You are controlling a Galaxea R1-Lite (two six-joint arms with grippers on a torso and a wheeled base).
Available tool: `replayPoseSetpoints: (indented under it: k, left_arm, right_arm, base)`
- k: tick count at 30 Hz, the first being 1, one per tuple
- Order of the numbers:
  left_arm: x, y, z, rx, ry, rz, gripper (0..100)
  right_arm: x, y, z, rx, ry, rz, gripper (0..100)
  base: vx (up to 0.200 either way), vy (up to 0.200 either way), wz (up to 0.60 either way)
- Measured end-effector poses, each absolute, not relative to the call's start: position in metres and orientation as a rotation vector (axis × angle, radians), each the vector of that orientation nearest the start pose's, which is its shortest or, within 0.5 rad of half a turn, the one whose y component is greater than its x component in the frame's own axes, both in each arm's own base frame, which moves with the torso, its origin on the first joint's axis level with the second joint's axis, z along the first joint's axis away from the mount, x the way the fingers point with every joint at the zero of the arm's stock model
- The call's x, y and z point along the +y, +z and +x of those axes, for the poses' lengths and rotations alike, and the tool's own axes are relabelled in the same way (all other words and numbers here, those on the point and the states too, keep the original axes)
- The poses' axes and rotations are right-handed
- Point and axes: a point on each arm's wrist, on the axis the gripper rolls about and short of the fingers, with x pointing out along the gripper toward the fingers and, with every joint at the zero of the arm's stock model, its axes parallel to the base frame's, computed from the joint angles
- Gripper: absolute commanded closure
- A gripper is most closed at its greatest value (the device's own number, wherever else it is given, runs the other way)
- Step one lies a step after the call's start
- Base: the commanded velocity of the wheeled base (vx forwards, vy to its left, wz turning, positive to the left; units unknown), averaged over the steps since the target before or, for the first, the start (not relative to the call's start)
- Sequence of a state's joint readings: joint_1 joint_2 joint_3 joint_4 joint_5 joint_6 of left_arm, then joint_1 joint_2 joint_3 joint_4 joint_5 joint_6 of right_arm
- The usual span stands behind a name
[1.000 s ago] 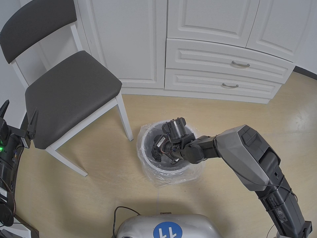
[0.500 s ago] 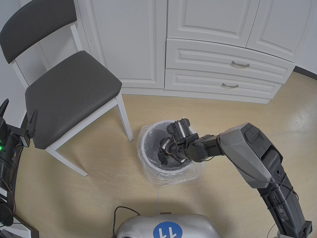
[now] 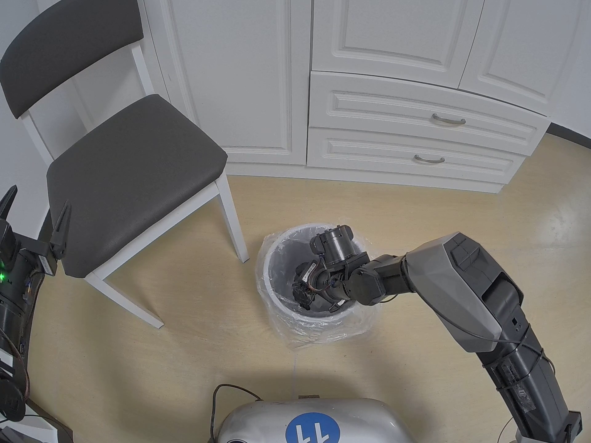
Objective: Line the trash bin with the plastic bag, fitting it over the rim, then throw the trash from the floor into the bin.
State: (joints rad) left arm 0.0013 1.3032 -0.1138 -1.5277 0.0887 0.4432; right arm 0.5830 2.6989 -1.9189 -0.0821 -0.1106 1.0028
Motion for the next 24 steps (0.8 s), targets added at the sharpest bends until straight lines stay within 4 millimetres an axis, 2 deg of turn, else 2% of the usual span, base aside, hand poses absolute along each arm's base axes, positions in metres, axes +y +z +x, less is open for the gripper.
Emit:
replayPoseSetpoints:
  k: [24]
  left_arm:
    - [0.0021, 0.188, 0.1526, -0.306, 0.161, 0.426, 0]
  right_arm:
    - [0.2912, -0.0081, 0.4378, 0.801, 0.058, 0.693, 0]
  base:
    - [0.0, 0.0, 0.0]
